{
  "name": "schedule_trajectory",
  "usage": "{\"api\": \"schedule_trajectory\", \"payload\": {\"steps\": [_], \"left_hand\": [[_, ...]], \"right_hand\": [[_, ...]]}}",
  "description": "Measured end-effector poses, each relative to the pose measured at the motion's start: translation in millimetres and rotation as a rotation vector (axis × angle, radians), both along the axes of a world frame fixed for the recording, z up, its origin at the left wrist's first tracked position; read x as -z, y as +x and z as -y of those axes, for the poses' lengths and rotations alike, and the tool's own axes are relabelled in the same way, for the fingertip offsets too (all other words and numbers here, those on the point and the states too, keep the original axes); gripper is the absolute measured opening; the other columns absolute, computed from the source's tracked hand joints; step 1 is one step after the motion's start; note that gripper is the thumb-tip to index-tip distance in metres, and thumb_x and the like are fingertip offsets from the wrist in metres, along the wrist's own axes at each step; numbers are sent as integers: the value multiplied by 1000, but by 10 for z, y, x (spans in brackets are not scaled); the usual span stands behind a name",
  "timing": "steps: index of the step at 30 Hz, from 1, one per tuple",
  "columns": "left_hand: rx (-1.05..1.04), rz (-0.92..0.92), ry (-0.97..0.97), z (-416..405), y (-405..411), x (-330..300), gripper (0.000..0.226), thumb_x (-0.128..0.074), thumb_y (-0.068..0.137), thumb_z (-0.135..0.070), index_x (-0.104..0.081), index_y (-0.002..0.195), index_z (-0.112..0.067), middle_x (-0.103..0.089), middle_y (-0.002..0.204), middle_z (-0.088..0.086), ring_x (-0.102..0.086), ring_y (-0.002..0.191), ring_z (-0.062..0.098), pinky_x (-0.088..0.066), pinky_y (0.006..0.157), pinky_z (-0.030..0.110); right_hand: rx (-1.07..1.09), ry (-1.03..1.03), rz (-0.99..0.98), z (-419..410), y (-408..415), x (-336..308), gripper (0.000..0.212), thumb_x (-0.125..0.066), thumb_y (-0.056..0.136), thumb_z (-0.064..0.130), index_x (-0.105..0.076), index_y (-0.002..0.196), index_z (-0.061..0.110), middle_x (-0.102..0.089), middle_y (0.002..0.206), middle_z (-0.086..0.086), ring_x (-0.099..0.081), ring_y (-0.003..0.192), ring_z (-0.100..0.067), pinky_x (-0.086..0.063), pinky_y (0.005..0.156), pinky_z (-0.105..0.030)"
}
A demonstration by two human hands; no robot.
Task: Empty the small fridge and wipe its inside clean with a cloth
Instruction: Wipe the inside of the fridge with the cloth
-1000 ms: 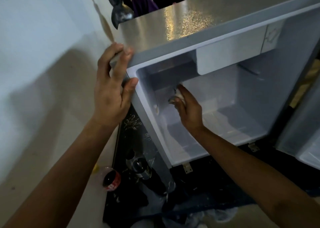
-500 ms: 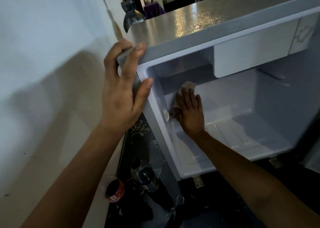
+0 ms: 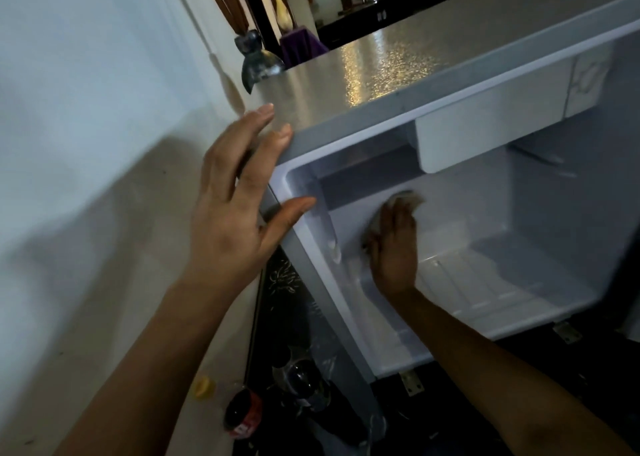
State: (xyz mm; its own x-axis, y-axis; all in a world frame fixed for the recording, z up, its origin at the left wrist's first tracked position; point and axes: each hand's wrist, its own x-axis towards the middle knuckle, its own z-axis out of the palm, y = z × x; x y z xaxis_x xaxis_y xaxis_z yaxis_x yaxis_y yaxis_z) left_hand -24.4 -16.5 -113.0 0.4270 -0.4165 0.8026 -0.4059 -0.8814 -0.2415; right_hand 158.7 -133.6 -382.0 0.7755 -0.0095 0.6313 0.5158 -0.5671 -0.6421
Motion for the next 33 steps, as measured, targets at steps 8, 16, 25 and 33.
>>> {"api": "schedule_trajectory", "payload": {"steps": [8,16,25,33], "left_hand": [[-14,39,28,18,61,96,49,-56,103,-27,-40,143,-5,-31,143,15,-39,137,39,-39,113,57],[-16,46,28,41,62,132,46,-51,104,-21,-40,146,-7,-30,141,17,-41,133,44,-41,106,61],[-25,51,-3,77,67,153,45,-46,105,-22,-41,147,-8,-29,142,19,-37,135,41,-38,110,60],[-35,23,-3,105,48,147,45,-49,104,-18,-42,146,-5,-31,142,26,-39,134,48,-36,112,59]], "right_hand": [[-141,-206,203,-20,38,279,65,-57,95,25,-36,151,2,-25,161,-24,-19,151,-40,-21,120,-59],[235,257,-134,775,440,439,62,-39,104,33,-24,156,3,-16,164,-25,-19,151,-40,-20,124,-48],[139,298,-69,500,317,158,58,-32,103,19,-15,158,17,-14,165,-13,-21,151,-39,-17,125,-48],[-144,-225,230,-87,25,-23,66,-49,87,14,-38,152,4,-30,161,-18,-29,147,-43,-20,121,-57]]}}
